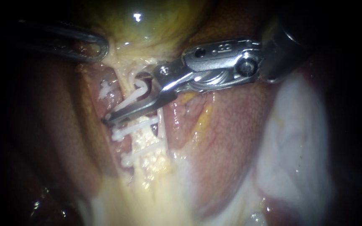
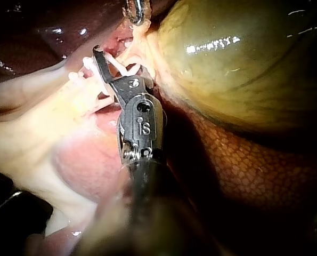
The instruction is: Clipping third clip left tube
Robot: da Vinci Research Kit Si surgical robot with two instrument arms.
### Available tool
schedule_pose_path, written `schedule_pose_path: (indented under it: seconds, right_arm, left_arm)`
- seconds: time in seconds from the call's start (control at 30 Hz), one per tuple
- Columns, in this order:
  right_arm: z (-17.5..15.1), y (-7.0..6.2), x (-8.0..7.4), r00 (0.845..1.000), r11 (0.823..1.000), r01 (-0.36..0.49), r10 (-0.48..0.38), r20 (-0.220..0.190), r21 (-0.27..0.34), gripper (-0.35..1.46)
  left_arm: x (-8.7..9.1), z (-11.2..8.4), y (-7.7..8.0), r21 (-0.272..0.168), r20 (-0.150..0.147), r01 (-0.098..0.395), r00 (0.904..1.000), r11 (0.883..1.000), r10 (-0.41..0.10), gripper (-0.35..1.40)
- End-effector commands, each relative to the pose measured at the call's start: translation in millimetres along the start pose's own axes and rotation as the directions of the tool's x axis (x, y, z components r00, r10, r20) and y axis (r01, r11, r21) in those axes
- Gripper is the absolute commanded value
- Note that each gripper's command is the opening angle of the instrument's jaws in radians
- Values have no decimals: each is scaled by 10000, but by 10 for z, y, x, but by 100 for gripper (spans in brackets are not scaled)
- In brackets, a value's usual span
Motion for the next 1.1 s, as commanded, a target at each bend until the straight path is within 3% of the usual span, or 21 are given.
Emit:
schedule_pose_path:
  seconds: [0.03,0.2,0.33,0.4,0.47,0.6,0.83,0.87,0.97,1.1]
  right_arm:
    - [-2,1,0,10000,10000,-14,14,-9,-3,49]
    - [-8,5,-2,10000,9991,-24,24,14,427,49]
    - [-13,9,-5,9986,9904,-17,91,-522,1385,48]
    - [-14,11,-8,9936,9734,-421,644,-924,2254,46]
    - [-14,13,-10,9858,9585,-740,1119,-1249,2752,46]
    - [-10,21,-16,9599,9158,-1135,2012,-1955,3853,45]
    - [8,21,-35,9242,8436,-1159,2850,-2541,5244,44]
    - [9,20,-36,9204,8409,-1191,2929,-2590,5279,43]
    - [7,15,-33,9091,8552,-1405,3111,-2771,4989,42]
    - [-3,8,-23,9016,8608,-1591,3262,-2841,4834,39]
  left_arm:
    - [0,0,0,0,0,0,10000,10000,0,-35]
    - [0,0,0,0,0,0,10000,10000,0,-35]
    - [0,0,0,0,0,0,10000,10000,0,-35]
    - [0,0,0,-1,0,0,10000,10000,0,-35]
    - [0,0,0,-2,1,1,10000,10000,-1,-35]
    - [0,0,0,-3,1,1,10000,10000,-1,-35]
    - [0,1,0,-4,1,2,10000,10000,-2,-35]
    - [0,0,0,-4,1,2,10000,10000,-2,-35]
    - [0,0,0,-3,1,1,10000,10000,-1,-35]
    - [0,0,0,-2,0,1,10000,10000,-1,-35]
